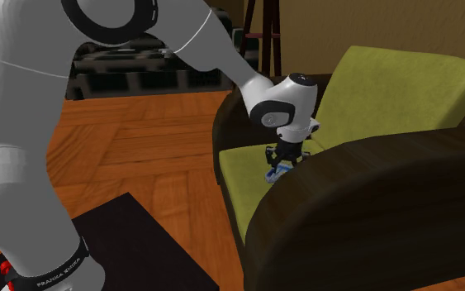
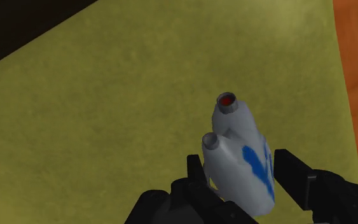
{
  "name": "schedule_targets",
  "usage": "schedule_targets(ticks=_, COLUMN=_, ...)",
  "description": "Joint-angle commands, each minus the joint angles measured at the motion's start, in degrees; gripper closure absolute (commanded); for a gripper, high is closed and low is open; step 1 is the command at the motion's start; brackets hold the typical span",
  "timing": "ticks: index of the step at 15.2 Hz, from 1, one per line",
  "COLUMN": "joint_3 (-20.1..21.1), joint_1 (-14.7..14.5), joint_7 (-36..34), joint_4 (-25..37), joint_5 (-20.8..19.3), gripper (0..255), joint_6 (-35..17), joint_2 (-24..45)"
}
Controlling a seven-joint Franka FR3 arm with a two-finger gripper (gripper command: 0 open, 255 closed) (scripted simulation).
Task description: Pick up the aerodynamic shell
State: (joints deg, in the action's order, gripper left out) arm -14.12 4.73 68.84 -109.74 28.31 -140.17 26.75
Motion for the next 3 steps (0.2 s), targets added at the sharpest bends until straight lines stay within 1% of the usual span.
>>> schedule_targets(ticks=1, joint_3=-0.5, joint_1=-0.25, joint_7=-0.59, joint_4=-0.31, joint_5=-0.8, gripper=255, joint_6=1.11, joint_2=-1.48)
schedule_targets(ticks=3, joint_3=-0.53, joint_1=-0.27, joint_7=-0.65, joint_4=-0.3, joint_5=-0.85, gripper=255, joint_6=1.18, joint_2=-1.56)
